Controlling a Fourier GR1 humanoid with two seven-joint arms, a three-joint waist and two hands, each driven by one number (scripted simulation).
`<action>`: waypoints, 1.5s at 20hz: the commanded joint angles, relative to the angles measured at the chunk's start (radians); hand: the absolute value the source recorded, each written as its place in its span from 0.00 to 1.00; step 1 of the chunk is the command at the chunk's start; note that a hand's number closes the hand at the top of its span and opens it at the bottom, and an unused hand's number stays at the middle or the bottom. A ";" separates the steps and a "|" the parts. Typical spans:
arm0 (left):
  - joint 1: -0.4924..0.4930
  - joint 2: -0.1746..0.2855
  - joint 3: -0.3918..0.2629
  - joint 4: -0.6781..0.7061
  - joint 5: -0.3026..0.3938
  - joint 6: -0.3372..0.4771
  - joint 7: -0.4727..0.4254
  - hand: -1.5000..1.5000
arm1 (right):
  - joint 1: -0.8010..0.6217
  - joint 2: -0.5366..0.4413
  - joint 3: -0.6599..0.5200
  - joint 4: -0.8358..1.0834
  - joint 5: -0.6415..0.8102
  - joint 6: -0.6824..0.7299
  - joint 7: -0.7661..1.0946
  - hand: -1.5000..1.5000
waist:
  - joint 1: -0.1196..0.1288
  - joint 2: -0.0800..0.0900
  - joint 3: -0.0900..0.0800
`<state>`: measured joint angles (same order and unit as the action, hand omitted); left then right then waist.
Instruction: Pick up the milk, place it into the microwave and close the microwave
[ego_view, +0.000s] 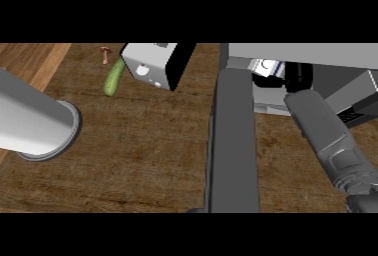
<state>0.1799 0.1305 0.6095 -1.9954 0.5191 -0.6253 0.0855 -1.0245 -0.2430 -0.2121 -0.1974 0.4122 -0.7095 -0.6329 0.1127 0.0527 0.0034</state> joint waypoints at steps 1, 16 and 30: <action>-0.034 -0.024 -0.033 0.008 -0.038 0.011 -0.010 0.00 | 0.000 -0.033 0.034 0.049 0.055 -0.081 -0.005 1.00 | 0.004 0.012 0.000; -0.064 0.013 -0.044 0.037 -0.097 0.002 -0.011 0.00 | -0.011 -0.058 0.045 0.095 0.086 -0.122 0.069 0.00 | 0.025 0.013 0.005; -0.099 -0.003 -0.155 0.100 -0.144 -0.098 -0.054 0.00 | -0.005 0.009 -0.069 0.059 -0.042 0.151 -0.096 0.00 | -0.019 0.000 0.002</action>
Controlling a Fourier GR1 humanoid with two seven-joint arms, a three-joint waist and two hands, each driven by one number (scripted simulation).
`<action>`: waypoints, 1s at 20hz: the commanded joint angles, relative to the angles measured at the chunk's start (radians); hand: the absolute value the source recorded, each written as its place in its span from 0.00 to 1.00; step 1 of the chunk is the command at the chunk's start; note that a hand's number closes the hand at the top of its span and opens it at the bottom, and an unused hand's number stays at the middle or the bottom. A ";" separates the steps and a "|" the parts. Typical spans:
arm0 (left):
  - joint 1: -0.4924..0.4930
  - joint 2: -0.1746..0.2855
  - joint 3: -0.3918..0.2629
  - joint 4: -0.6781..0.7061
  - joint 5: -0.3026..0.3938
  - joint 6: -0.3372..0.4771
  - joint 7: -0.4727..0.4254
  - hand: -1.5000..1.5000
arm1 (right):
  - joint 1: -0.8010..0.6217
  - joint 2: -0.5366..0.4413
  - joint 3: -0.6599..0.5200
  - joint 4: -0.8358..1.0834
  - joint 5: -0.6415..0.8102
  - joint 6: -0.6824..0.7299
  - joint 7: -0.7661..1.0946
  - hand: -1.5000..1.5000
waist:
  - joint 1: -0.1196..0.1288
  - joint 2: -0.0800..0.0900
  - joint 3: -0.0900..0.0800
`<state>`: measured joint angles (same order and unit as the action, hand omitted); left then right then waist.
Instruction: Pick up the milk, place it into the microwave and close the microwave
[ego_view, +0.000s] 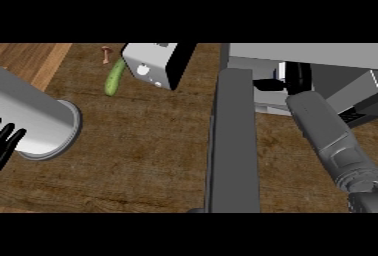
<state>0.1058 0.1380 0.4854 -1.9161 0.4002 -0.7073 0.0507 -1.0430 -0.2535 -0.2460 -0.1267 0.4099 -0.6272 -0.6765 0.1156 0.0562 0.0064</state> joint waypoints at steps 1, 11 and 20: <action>0.008 -0.021 -0.061 0.004 -0.012 -0.049 -0.010 0.00 | 0.002 0.025 -0.057 -0.016 -0.064 0.101 -0.053 0.00 | -0.011 -0.005 0.000; -0.042 -0.089 -0.153 0.007 -0.085 -0.012 0.000 0.00 | 0.110 0.074 -0.156 -0.013 -0.178 0.309 -0.193 0.00 | -0.064 -0.029 -0.003; -0.024 -0.091 -0.230 -0.083 -0.002 0.006 0.125 1.00 | 0.268 0.097 -0.184 -0.021 -0.243 0.591 -0.296 0.00 | -0.093 -0.048 -0.004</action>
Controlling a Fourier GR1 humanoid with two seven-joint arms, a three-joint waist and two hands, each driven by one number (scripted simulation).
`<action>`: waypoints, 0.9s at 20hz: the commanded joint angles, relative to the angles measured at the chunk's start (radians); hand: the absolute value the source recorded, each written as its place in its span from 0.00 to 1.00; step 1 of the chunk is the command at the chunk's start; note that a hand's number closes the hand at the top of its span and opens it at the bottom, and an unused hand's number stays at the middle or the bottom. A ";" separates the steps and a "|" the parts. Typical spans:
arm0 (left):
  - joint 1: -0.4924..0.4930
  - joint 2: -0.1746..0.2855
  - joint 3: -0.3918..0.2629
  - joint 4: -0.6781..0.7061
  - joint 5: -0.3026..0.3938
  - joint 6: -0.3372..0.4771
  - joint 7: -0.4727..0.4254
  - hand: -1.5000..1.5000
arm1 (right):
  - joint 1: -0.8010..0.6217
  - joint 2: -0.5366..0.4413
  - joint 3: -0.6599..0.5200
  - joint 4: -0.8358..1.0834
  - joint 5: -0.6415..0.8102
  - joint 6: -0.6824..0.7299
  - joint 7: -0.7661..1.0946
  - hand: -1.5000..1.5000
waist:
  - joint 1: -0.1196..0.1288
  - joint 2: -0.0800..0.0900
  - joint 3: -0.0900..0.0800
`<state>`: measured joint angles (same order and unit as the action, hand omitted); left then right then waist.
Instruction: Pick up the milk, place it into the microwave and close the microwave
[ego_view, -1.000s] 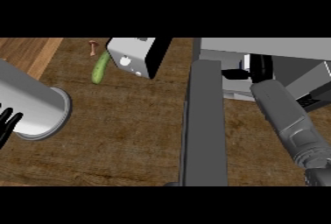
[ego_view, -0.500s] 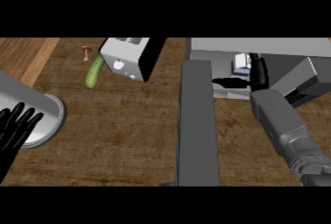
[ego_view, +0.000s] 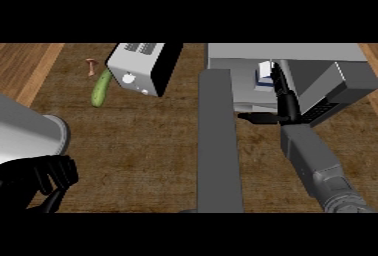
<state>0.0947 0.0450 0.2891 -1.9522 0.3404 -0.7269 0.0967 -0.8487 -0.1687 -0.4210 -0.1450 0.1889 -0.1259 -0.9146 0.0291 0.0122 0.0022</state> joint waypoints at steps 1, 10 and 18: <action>0.009 -0.043 -0.069 0.024 -0.039 0.002 -0.001 1.00 | 0.069 0.034 0.002 -0.019 -0.022 0.111 -0.044 0.00 | -0.021 -0.009 -0.002; -0.004 -0.045 -0.189 0.002 -0.096 0.049 0.038 1.00 | 0.301 0.108 0.084 -0.212 -0.030 0.116 -0.080 0.00 | -0.046 -0.020 -0.003; -0.093 -0.045 -0.364 0.127 -0.294 0.172 -0.094 1.00 | 0.567 0.112 0.144 -0.519 -0.061 0.169 -0.005 0.00 | -0.060 -0.020 -0.005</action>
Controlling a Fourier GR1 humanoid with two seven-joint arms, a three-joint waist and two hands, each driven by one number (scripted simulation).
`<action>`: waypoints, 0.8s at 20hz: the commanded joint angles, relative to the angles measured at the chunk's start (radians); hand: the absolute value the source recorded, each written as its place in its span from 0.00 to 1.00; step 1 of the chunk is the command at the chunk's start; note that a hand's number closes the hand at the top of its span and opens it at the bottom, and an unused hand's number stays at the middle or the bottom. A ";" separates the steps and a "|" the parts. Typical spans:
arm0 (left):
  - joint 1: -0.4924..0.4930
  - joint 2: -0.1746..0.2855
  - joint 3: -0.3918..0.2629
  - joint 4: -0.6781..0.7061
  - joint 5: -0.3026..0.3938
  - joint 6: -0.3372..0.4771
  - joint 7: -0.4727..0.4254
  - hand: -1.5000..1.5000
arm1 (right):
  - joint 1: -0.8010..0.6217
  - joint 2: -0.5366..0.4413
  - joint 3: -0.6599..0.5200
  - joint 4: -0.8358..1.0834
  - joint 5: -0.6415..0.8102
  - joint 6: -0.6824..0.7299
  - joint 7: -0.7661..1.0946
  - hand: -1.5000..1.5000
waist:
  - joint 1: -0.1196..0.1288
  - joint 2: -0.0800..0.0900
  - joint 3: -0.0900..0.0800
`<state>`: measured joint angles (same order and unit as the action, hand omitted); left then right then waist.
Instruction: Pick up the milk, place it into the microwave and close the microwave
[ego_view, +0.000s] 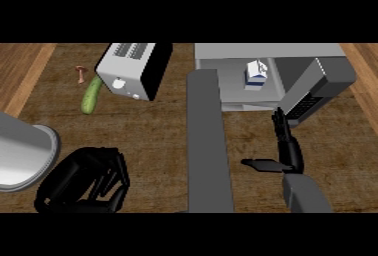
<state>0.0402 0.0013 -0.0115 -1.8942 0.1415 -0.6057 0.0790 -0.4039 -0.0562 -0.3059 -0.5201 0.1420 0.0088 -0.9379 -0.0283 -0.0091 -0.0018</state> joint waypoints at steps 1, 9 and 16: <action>-0.039 -0.001 -0.073 0.024 -0.055 0.041 -0.008 1.00 | 0.185 0.030 0.048 -0.195 -0.016 0.039 0.037 0.00 | -0.006 -0.002 -0.001; -0.198 -0.001 -0.281 0.285 -0.235 0.148 -0.134 1.00 | 0.447 -0.034 0.077 -0.507 -0.066 0.147 0.072 0.00 | 0.002 0.006 0.000; -0.329 -0.001 -0.491 0.660 -0.301 0.400 -0.304 1.00 | 0.610 -0.116 0.102 -0.705 -0.070 0.243 0.063 0.00 | -0.018 0.012 -0.001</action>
<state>-0.2259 0.0027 -0.4063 -1.4222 -0.1337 -0.3133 -0.1498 0.1248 -0.1202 -0.2113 -1.1240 0.0775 0.1976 -0.8824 -0.0412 -0.0021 -0.0024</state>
